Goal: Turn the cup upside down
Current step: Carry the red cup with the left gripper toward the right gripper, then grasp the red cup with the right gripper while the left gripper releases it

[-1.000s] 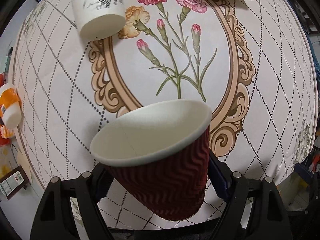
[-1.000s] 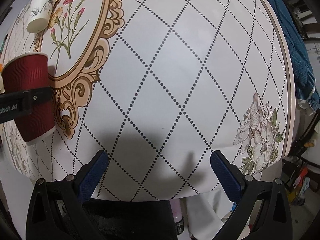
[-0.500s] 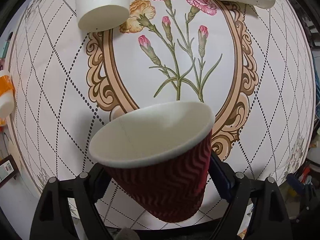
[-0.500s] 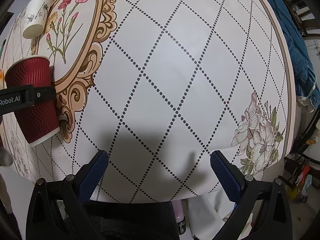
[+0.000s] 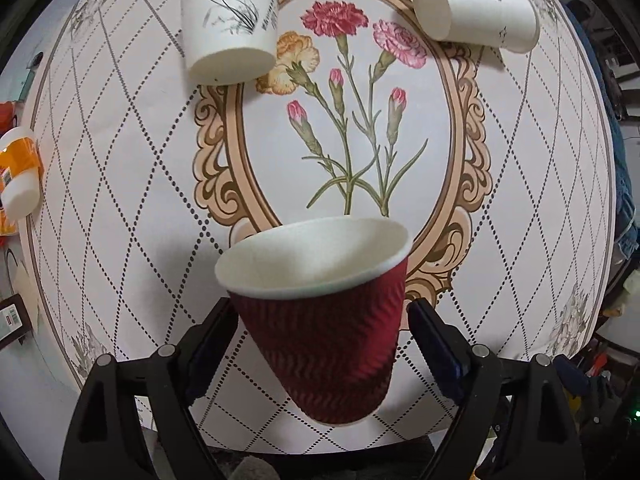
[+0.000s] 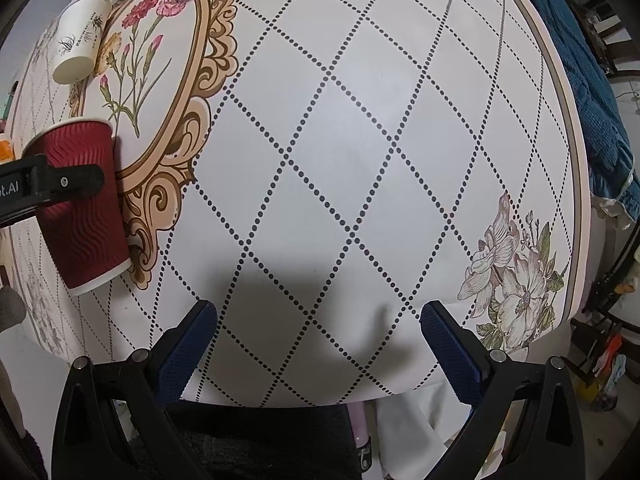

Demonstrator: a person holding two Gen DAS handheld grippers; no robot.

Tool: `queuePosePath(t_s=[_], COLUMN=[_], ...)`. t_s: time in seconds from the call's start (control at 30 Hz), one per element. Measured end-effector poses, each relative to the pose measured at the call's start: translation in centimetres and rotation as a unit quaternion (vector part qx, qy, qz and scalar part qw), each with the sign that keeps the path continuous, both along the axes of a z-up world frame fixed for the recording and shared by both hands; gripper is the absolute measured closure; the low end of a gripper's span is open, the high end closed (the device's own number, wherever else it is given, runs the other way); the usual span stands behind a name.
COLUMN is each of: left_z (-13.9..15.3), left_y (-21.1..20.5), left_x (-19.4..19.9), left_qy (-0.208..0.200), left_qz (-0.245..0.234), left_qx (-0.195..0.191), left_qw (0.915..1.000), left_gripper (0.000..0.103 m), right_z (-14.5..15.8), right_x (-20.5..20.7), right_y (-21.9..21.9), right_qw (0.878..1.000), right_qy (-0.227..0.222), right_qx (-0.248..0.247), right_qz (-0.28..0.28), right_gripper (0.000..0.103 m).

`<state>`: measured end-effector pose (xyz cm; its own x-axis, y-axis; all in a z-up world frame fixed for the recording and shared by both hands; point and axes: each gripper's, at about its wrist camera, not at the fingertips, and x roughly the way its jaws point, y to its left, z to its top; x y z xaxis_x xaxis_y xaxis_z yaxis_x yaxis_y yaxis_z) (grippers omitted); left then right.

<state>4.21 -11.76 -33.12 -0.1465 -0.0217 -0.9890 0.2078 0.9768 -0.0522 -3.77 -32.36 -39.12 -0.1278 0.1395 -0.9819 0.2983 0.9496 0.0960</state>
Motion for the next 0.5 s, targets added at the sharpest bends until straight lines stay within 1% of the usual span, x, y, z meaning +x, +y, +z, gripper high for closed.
queuePosePath(t_s=[0.13,0.17,0.2,0.37,0.43,0.47,0.5], left_z=[1.9,3.1,4.3,7.0,8.5,9.0,9.8], left_y=[1.2,1.1,-0.2,0.9,1.3,1.0,1.5], left_x=[-1.2,-1.3,-1.4,-2.9,-3.7,-3.0,-3.5], left_qy=[-0.005,-0.006,-0.007,-0.009,-0.012,-0.014,-0.017], left_qz=[0.008,0.010,0.015,0.030,0.034,0.036,0.038], left_qx=[-0.008,-0.009,-0.012,-0.024,-0.024,-0.026,-0.027], left_qw=[0.9999,0.9999,0.9998,0.9992,0.9991,0.9989,0.9988], left_gripper=[0.016,0.016,0.016,0.016,0.016,0.016,0.016], right_z=[0.7,0.9,1.6,3.3,4.0,4.3,4.7], right_x=[-0.1,-0.2,0.0,-0.4,-0.4,-0.4,-0.5], right_y=[-0.3,-0.2,0.1,0.1,0.1,0.2,0.2], right_qw=[1.000,1.000,1.000,1.000,1.000,0.999,0.999], right_qy=[-0.006,-0.007,-0.009,-0.021,-0.026,-0.029,-0.032], right_qx=[0.002,0.003,0.005,0.011,0.013,0.015,0.016], right_qz=[-0.002,-0.002,-0.002,-0.001,0.000,0.001,0.002], right_gripper=[0.000,0.000,0.000,0.000,0.000,0.000,0.000])
